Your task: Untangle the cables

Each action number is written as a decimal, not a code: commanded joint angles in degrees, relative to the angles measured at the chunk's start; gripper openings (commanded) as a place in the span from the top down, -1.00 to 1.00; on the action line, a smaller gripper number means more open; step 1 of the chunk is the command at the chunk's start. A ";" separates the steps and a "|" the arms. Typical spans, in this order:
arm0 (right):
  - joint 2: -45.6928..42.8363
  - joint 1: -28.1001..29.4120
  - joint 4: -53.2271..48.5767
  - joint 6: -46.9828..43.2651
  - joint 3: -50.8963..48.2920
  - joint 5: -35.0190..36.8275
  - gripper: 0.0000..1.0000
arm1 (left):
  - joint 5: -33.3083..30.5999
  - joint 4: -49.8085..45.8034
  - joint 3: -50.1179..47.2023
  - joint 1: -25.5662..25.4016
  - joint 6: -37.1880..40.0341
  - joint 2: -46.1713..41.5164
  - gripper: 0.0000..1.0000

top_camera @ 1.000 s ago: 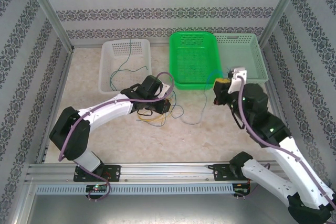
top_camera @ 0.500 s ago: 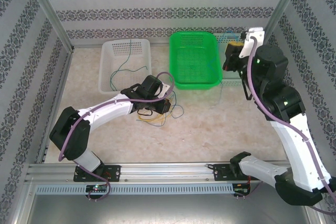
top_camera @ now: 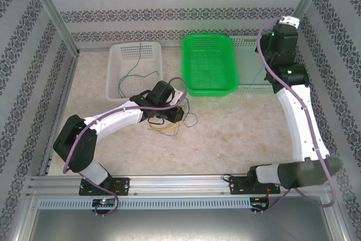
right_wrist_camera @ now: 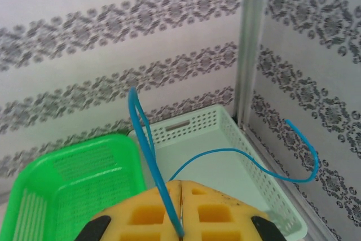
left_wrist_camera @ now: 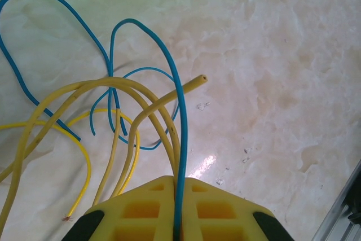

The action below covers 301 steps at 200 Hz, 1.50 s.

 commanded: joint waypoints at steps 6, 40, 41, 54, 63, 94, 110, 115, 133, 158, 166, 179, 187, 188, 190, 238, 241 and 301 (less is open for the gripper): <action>3.33 -1.04 6.51 5.52 2.77 3.62 1.00 | 1.24 2.23 0.03 0.44 0.22 1.10 0.80; 8.11 -2.27 10.22 7.88 3.17 4.27 1.00 | 1.84 2.65 0.06 0.41 0.32 1.99 0.80; 8.33 -2.27 10.24 7.90 3.22 4.31 1.00 | 1.83 2.68 0.06 0.42 0.33 2.04 0.80; 11.01 -2.32 9.25 8.00 4.23 4.87 1.00 | 1.95 2.45 0.31 0.42 0.72 2.40 0.80; 12.87 -2.36 8.99 8.09 4.19 5.17 1.00 | 1.93 2.16 0.55 0.38 1.06 2.61 0.79; 19.40 -2.45 7.82 9.21 3.32 5.46 1.00 | 2.33 1.84 1.29 0.38 1.77 2.94 0.79; 23.43 -2.52 6.31 9.08 4.23 4.64 0.99 | 3.11 2.18 1.46 0.42 1.39 2.78 0.80; 24.86 -2.54 5.36 8.82 4.97 4.56 0.97 | 3.39 2.20 1.46 0.42 1.11 2.55 0.79; 30.25 -2.87 0.36 8.52 9.22 3.34 0.89 | 4.30 3.44 0.77 0.42 0.40 1.64 0.80; 36.38 -3.82 -6.64 9.17 15.04 2.68 0.76 | 3.44 3.69 -0.02 0.38 0.07 1.02 0.79; 37.29 -4.06 -7.67 9.30 15.91 2.55 0.70 | 3.26 3.40 -0.10 0.41 0.08 0.96 0.79; 37.70 -4.25 -8.07 8.51 16.16 2.03 0.49 | 3.07 3.33 -0.29 0.42 -0.02 0.93 0.79; 37.66 -4.29 -7.83 7.44 16.25 1.28 0.16 | 2.97 3.34 -0.36 0.38 -0.10 1.11 0.79; 37.65 -4.29 -7.88 7.24 16.36 1.18 0.13 | 2.97 3.30 -0.29 0.40 -0.10 1.11 0.79; 37.64 -4.29 -7.98 7.02 16.44 1.09 0.04 | 2.96 3.31 -0.23 0.46 -0.03 1.18 0.79; 33.82 -4.38 -12.35 3.34 17.70 -1.11 -0.64 | 3.08 2.98 1.59 0.38 0.25 2.87 0.79; 33.24 -4.38 -12.47 3.45 17.41 -1.72 -0.64 | 3.04 2.99 1.63 0.37 0.30 2.87 0.79; 13.85 1.57 -2.40 -0.04 -6.40 -26.38 -0.57 | 3.59 5.27 -0.16 0.42 0.74 0.70 0.78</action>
